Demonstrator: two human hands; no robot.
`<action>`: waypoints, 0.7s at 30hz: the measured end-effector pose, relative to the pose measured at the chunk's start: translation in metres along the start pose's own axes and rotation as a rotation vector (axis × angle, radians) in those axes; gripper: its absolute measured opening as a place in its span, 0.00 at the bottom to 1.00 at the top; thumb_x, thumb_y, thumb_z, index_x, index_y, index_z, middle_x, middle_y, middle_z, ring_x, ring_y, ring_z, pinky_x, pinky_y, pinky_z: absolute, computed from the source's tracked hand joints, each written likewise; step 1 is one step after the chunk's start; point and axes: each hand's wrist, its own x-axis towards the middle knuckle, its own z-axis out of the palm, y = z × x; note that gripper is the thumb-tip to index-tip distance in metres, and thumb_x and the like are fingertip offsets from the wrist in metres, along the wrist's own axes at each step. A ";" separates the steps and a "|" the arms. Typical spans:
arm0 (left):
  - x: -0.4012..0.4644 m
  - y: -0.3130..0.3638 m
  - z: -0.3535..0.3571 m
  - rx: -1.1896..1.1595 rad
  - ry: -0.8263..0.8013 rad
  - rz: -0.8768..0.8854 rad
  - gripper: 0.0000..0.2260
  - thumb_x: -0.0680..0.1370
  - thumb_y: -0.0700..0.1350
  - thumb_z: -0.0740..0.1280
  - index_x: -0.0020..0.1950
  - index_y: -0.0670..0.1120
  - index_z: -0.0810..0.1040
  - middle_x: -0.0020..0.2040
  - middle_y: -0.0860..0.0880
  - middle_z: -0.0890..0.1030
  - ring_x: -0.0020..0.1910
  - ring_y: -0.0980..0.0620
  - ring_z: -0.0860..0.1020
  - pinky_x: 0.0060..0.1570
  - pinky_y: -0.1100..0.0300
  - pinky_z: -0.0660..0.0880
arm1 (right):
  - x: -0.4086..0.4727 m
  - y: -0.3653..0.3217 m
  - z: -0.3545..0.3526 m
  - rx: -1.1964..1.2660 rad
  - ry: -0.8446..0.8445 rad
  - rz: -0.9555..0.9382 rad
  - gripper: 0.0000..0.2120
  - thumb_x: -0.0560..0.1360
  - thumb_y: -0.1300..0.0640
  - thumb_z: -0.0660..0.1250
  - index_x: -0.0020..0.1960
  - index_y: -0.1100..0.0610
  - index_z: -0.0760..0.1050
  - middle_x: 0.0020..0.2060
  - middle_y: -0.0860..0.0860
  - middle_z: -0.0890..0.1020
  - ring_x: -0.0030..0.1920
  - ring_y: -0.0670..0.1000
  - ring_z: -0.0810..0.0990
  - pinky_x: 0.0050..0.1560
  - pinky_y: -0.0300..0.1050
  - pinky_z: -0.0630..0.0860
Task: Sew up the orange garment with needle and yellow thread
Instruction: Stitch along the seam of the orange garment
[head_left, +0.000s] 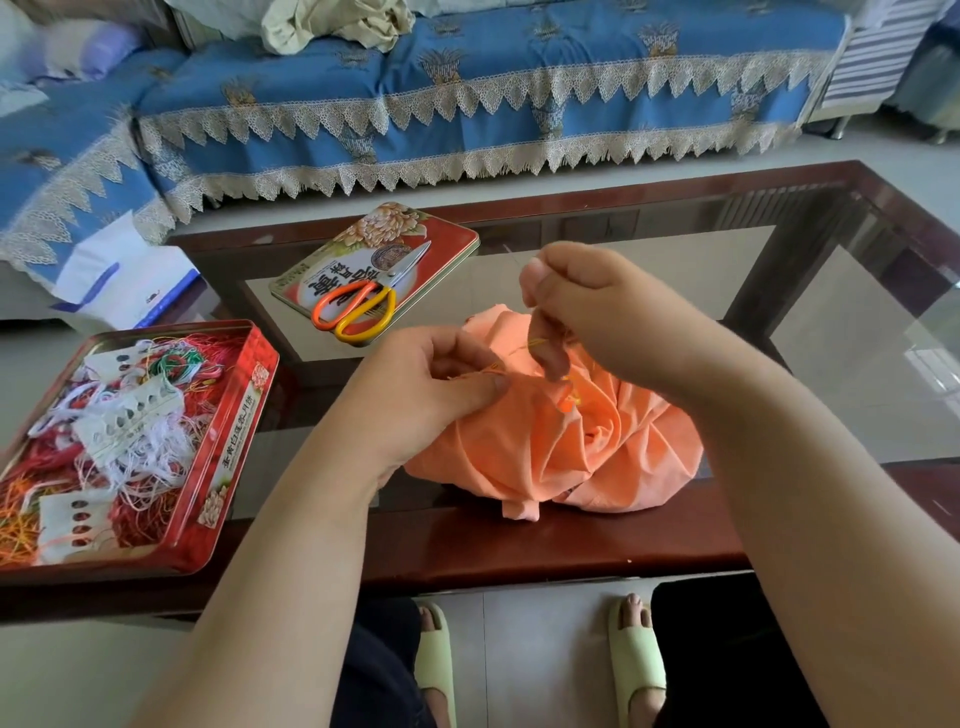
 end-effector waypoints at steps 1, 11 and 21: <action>0.001 -0.002 0.000 0.048 0.038 0.022 0.03 0.73 0.46 0.74 0.42 0.54 0.82 0.41 0.55 0.84 0.46 0.56 0.81 0.50 0.56 0.77 | -0.004 -0.005 -0.002 0.036 -0.002 -0.016 0.14 0.83 0.55 0.53 0.40 0.55 0.68 0.23 0.51 0.77 0.28 0.50 0.73 0.40 0.49 0.74; 0.008 -0.007 -0.003 -0.137 0.385 0.127 0.07 0.75 0.41 0.72 0.42 0.53 0.80 0.36 0.54 0.84 0.37 0.58 0.81 0.37 0.61 0.76 | -0.044 -0.022 0.009 -0.378 -0.072 -0.163 0.08 0.78 0.48 0.60 0.43 0.49 0.73 0.52 0.45 0.76 0.51 0.45 0.74 0.53 0.38 0.70; 0.004 -0.002 0.002 -0.099 0.317 0.237 0.07 0.74 0.43 0.73 0.44 0.53 0.78 0.39 0.56 0.85 0.39 0.60 0.82 0.37 0.69 0.75 | -0.024 0.002 0.020 -0.056 0.234 0.023 0.09 0.81 0.52 0.60 0.44 0.52 0.74 0.28 0.47 0.75 0.26 0.43 0.71 0.28 0.33 0.66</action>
